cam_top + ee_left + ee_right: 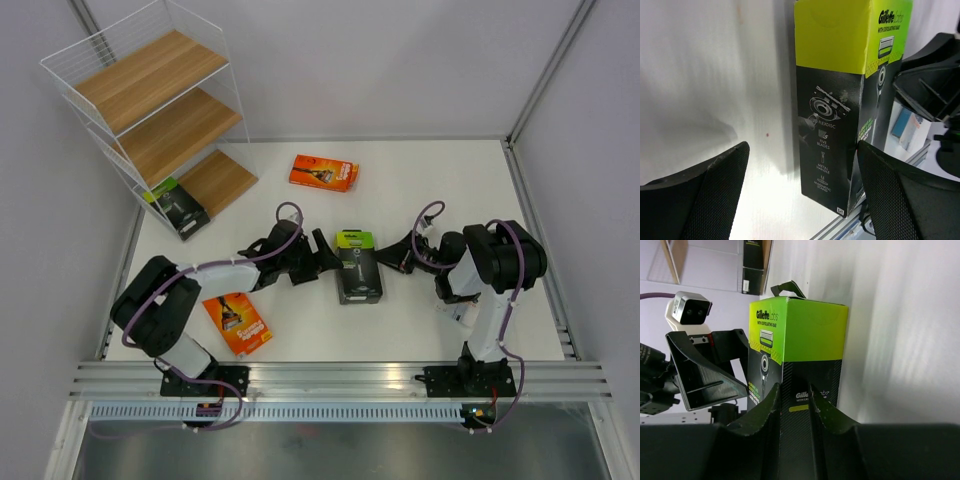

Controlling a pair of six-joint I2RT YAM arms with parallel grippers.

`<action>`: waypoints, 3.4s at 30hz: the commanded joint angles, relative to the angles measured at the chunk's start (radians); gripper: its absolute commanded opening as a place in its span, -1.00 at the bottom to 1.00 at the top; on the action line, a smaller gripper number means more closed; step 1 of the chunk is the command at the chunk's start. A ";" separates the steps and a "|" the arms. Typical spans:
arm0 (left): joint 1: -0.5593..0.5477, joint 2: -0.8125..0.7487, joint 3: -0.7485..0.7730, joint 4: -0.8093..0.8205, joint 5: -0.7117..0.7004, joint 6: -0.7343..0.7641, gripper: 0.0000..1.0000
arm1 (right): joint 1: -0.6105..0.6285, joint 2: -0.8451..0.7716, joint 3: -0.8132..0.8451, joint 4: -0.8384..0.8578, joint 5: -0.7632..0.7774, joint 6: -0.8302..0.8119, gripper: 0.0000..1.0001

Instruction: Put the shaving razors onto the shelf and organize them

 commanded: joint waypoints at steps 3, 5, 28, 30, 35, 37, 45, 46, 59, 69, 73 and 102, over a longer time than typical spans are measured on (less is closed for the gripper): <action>-0.001 0.040 0.030 0.064 0.032 -0.011 0.85 | -0.046 0.085 -0.100 -0.092 0.049 -0.045 -0.84; -0.003 0.057 0.035 0.081 0.046 -0.014 0.85 | -0.047 0.074 -0.090 -0.126 0.051 -0.073 -0.85; -0.029 0.342 -0.022 0.701 0.170 -0.203 0.58 | -0.046 0.065 -0.084 -0.177 0.065 -0.099 -0.81; -0.036 0.345 -0.001 0.669 0.174 -0.185 0.34 | -0.046 0.057 -0.081 -0.191 0.065 -0.102 -0.79; -0.036 0.307 -0.017 0.627 0.117 -0.174 -0.26 | -0.046 -0.056 -0.019 -0.443 0.065 -0.204 -0.54; -0.029 0.284 -0.034 0.624 0.083 -0.172 -0.25 | -0.047 -0.192 0.030 -0.630 0.085 -0.297 -0.36; 0.166 0.157 -0.079 0.667 0.081 -0.111 -0.24 | -0.046 -0.588 0.288 -1.199 0.315 -0.480 0.43; 0.194 0.144 -0.077 0.678 0.092 -0.100 -0.24 | -0.047 -0.596 0.293 -1.205 0.309 -0.476 0.46; 0.496 0.091 -0.010 0.569 0.013 0.004 -0.23 | -0.046 -0.611 0.207 -1.208 0.302 -0.483 0.52; 0.570 0.087 0.067 0.442 -0.087 0.064 -0.23 | -0.046 -0.567 0.206 -1.191 0.299 -0.476 0.53; 0.582 0.089 0.104 0.379 -0.150 0.090 -0.23 | -0.046 -0.559 0.206 -1.186 0.296 -0.473 0.55; 0.646 0.115 0.296 0.054 -0.334 0.262 0.78 | -0.046 -0.573 0.141 -1.151 0.289 -0.457 0.61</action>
